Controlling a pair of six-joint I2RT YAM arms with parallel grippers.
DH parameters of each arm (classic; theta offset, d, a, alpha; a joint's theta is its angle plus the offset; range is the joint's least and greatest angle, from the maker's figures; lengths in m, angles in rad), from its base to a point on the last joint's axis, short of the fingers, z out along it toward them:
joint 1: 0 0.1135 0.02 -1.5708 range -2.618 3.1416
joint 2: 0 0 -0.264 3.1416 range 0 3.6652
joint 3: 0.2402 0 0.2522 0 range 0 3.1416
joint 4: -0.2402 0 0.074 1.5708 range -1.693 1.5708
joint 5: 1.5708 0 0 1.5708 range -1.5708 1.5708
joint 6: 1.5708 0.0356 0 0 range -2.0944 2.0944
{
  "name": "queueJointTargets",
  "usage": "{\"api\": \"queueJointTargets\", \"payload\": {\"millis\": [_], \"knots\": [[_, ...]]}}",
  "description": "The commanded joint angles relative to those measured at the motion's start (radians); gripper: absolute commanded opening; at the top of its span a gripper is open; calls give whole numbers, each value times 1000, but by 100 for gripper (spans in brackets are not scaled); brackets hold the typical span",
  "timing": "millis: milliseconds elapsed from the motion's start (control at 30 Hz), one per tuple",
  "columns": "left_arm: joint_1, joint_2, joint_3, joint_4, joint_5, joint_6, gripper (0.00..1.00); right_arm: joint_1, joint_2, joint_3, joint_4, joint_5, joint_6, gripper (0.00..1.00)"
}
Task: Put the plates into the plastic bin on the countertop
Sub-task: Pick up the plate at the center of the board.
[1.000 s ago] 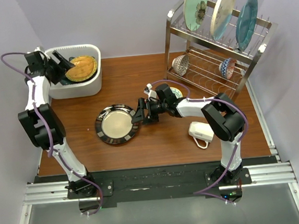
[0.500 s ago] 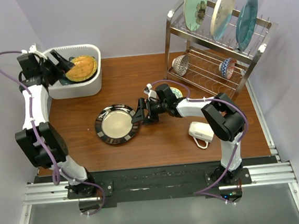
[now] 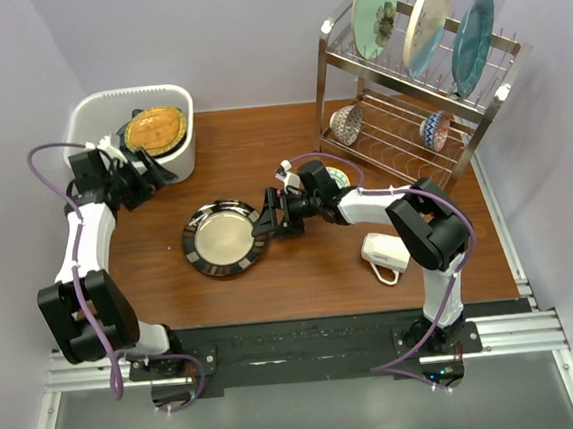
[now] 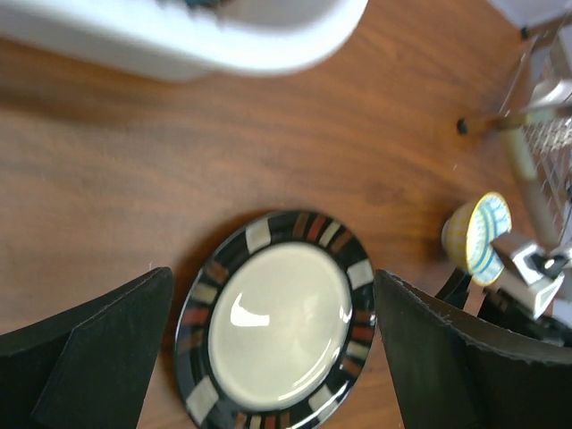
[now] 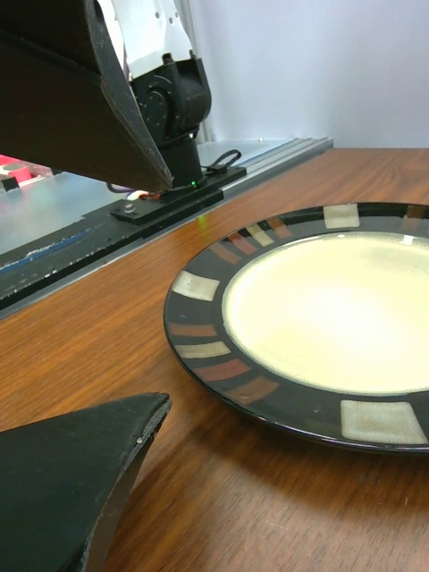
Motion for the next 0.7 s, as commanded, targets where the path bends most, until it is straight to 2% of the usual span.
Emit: {"api": "queueJointTargets", "payload": {"millis": [0, 200, 467, 667], "knots": [[-21, -59, -123, 25, 9, 38, 98, 4, 7, 29, 18, -10, -7, 99], [-29, -70, -243, 33, -26, 56, 100, 4, 4, 18, 22, -9, -7, 98], [-35, -21, -298, 53, -24, 70, 100, 4, 4, 18, 22, -4, -7, 98], [-33, 39, -312, 70, -11, 95, 94, 6, 7, 15, 23, -3, -8, 99]]}}
